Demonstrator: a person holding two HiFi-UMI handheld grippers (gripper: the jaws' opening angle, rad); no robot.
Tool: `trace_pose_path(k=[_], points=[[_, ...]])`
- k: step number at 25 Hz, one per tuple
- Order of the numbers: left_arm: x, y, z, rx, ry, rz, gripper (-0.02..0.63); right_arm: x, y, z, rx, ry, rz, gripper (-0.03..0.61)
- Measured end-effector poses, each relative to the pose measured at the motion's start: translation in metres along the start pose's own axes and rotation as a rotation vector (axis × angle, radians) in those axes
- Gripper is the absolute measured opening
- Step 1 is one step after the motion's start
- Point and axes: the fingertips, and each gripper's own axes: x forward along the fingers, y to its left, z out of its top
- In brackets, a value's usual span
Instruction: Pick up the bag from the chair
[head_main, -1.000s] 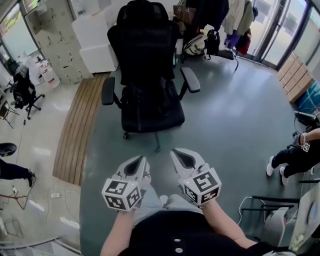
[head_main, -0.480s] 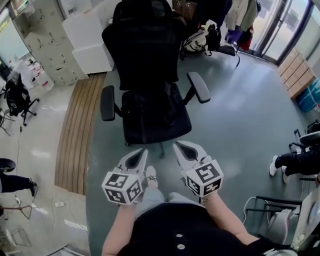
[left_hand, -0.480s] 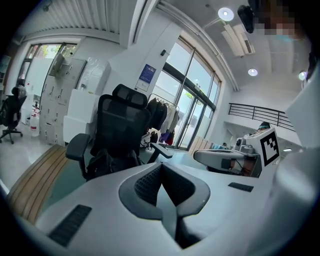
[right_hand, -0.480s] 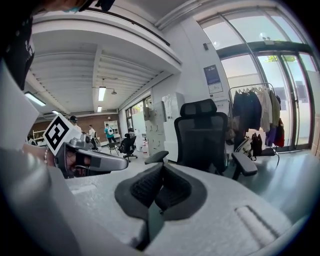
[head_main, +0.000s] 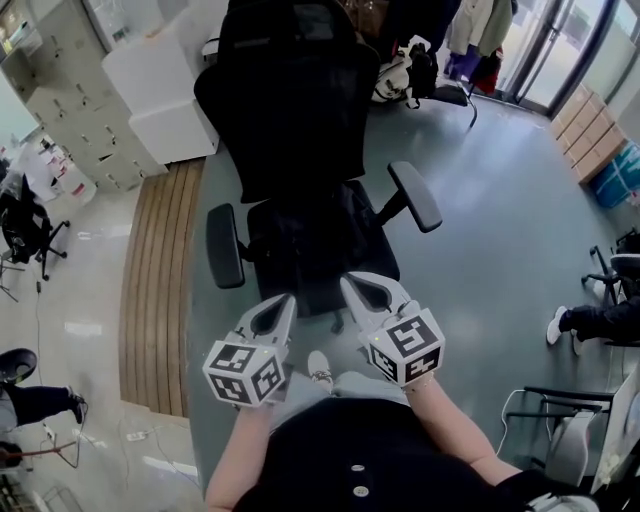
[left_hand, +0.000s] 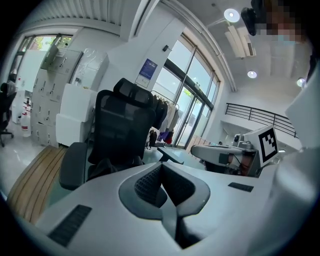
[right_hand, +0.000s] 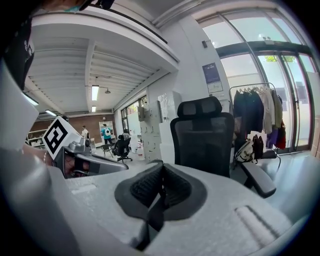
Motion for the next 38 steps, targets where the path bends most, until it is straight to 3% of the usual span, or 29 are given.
trace_pose_path(k=[10,13,17,21,27,38], points=[[0.048,0.018,0.007,-0.036,0.089,-0.11,0.015,0.035,-0.025,-0.003,0.067,0.052,0.02,-0.002],[0.063,0.019,0.008,-0.036,0.111,-0.121,0.015,0.043,-0.042,-0.008,0.071,0.072,-0.012,-0.002],[0.09,0.026,0.016,-0.039,0.1,-0.082,0.015,0.052,-0.075,-0.008,0.063,0.074,-0.045,-0.002],[0.12,0.039,0.031,-0.071,0.082,-0.024,0.015,0.074,-0.106,-0.009,0.07,0.118,0.001,-0.002],[0.174,0.056,0.042,-0.19,0.059,0.026,0.015,0.118,-0.155,-0.003,0.039,0.154,0.08,0.0],[0.245,0.095,0.034,-0.269,0.072,0.143,0.015,0.183,-0.233,-0.021,0.031,0.22,0.085,0.002]])
